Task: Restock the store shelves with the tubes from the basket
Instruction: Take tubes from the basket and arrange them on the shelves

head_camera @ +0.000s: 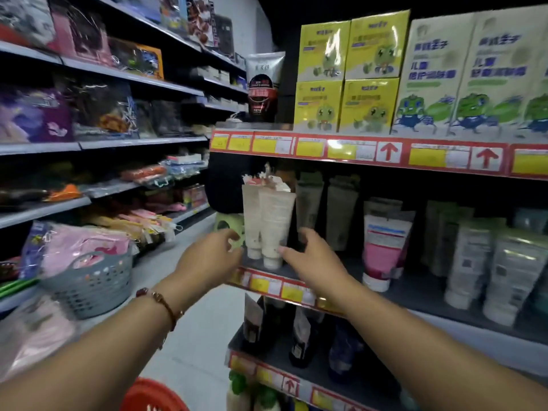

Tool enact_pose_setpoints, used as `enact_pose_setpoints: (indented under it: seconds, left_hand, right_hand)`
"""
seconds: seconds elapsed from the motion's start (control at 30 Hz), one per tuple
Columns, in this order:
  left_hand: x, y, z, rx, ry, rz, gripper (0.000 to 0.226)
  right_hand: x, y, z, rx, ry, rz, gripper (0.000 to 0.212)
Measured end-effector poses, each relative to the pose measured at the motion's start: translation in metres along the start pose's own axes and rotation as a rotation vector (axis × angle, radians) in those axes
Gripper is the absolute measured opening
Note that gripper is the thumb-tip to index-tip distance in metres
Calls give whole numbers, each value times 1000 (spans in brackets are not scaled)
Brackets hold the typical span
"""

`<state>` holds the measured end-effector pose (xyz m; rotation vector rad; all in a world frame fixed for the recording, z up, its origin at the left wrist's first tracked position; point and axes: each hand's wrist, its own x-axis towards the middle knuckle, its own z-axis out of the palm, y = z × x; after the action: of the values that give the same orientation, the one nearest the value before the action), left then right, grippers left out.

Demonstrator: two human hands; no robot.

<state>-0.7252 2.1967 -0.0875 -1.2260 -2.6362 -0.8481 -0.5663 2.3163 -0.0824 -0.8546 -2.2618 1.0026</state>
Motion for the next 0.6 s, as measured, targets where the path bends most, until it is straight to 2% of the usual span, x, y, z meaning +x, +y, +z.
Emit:
enact_pose_setpoints:
  seconds: [0.07,0.13,0.2,0.27,0.33,0.43,0.5,0.6]
  left_hand:
    - [37,2,0,-24,-29,-15,45]
    - [64,8,4,-168,-57,-28,50]
    - [75,15,13,-497,-127,-105,53]
    - [78,21,22,-776,-213,-218,66]
    - [82,23,34,-849,-215,-243,78]
    - [81,25,54,-928,-139,-167,67]
    - [79,28,66,-841,-78,-122,70]
    - [74,25,76,-727,51,-85,68]
  right_hand:
    - [33,-5,17,168,-2,99,66]
    - [60,1,30,292,6,153,60]
    - [73,9,38,393,-47,201,55]
    - [78,13,41,427,-73,224,47]
    - [77,16,38,370,-25,204,40]
    - [65,28,24,284,113,162,26]
    - [57,41,17,300,179,156,22]
    - [49,50,20,288,246,111,26]
